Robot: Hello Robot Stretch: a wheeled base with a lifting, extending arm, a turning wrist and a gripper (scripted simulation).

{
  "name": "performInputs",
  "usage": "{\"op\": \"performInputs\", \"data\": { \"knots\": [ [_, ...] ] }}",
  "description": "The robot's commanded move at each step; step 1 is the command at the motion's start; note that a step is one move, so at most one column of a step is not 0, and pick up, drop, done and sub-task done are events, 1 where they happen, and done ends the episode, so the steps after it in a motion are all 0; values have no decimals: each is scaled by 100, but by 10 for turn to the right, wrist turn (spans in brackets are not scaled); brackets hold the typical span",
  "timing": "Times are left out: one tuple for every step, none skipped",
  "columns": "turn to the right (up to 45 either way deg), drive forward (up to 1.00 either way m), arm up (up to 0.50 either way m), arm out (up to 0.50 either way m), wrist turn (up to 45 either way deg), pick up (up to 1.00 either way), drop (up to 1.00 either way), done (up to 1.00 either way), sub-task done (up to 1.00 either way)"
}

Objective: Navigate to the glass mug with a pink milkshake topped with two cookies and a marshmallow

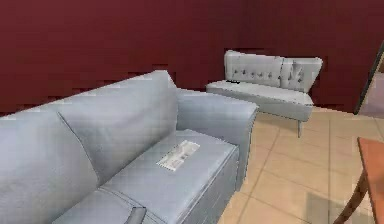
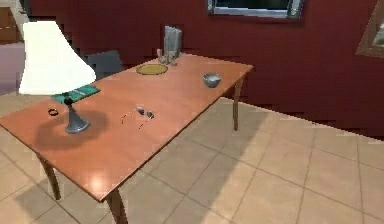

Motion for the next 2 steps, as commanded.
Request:
{"op": "performInputs", "data": {
  "knots": [
    [120, 0, 0, 0, 0, 0, 0, 0, 0],
    [0, 45, 0, 0, 0, 0, 0, 0, 0]
  ]
}}
